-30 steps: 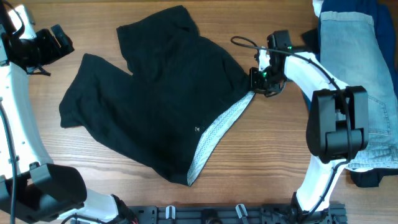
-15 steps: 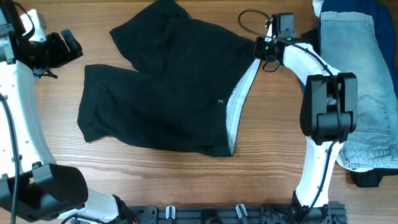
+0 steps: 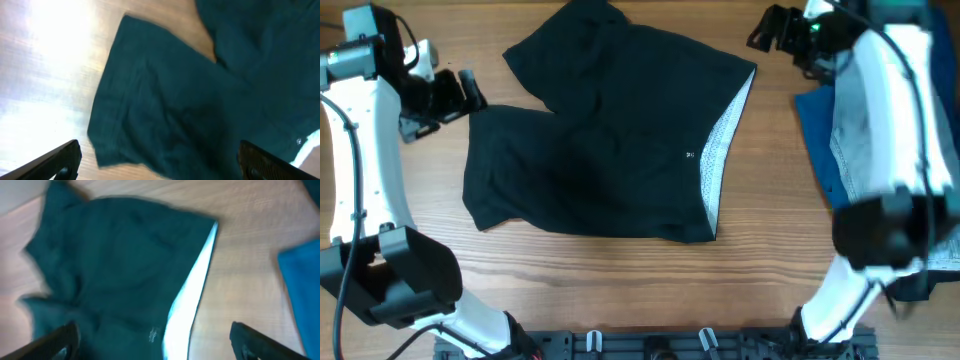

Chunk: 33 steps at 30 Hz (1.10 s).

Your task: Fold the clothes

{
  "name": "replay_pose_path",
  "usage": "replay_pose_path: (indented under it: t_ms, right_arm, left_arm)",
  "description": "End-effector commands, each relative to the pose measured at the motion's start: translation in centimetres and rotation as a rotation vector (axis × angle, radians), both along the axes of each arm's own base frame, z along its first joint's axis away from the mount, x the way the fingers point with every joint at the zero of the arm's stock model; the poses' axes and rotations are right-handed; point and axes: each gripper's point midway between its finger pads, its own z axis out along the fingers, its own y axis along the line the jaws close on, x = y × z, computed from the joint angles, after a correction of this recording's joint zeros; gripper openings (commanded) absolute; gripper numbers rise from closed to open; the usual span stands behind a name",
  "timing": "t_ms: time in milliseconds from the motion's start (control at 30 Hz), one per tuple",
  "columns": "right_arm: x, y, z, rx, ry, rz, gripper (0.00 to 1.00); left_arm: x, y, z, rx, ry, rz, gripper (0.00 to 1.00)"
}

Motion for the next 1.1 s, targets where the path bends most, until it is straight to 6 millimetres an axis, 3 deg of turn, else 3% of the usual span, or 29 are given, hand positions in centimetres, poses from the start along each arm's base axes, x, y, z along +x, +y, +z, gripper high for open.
replay_pose_path:
  t_ms: [0, 100, 233, 300, 367, 400, 500, 600, 733, 800, 867, 933, 1067]
  right_arm:
    - [-5.3, 2.7, 8.0, 0.023, -0.135, 0.118, 0.97]
    - [-8.8, 3.4, 8.8, -0.062, -0.106, 0.146, 0.96]
    - [-11.8, 4.6, 7.6, -0.13, 0.004, 0.151, 0.94]
    - [-12.8, 6.6, 7.6, -0.129, 0.003, 0.206, 0.93]
    - [-13.7, 8.4, 7.3, -0.128, 0.017, 0.245, 0.92]
    - [-14.3, 8.9, 6.7, -0.141, 0.038, 0.242, 0.92]
    - [-16.0, 9.7, 4.3, -0.157, 0.13, 0.244, 0.94]
    - [-17.6, 9.0, 1.5, -0.187, 0.214, 0.22, 0.94]
    - [-19.0, 8.8, -1.6, -0.181, 0.26, 0.17, 0.93]
    - [-19.5, 9.1, -3.5, -0.189, 0.276, 0.181, 0.94]
    - [-19.8, 9.7, -5.1, -0.198, 0.285, 0.209, 0.94]
    - [-20.0, 11.2, -6.5, -0.204, 0.256, 0.302, 0.93]
    - [-20.0, 13.3, -6.4, -0.196, 0.202, 0.362, 0.94]
  left_arm:
    - [-2.7, -0.7, 3.1, -0.028, -0.007, 0.086, 1.0]
    - [-4.6, -1.4, 5.6, -0.032, -0.042, 0.14, 1.0]
    - [-8.2, -1.4, 9.2, 0.021, -0.108, 0.194, 1.0]
    - [-10.6, -2.1, 10.6, 0.023, -0.122, 0.193, 1.0]
    - [-12.3, -2.5, 10.7, 0.023, -0.12, 0.193, 1.0]
    - [-13.0, -2.7, 10.1, 0.021, -0.11, 0.193, 1.0]
    - [-14.7, -3.2, 5.6, 0.0, -0.058, 0.216, 1.0]
    - [-15.7, -4.9, -1.0, -0.09, -0.009, 0.22, 1.0]
    - [-16.8, -5.3, -9.1, -0.11, 0.067, 0.223, 1.0]
    - [-16.7, -5.2, -10.6, -0.111, 0.075, 0.246, 1.0]
    - [-16.3, -4.4, -10.9, -0.077, 0.064, 0.274, 1.0]
    - [-15.7, -2.0, -11.0, 0.03, 0.038, 0.373, 1.0]
    - [-14.4, 0.3, -12.7, 0.08, -0.002, 0.602, 1.0]
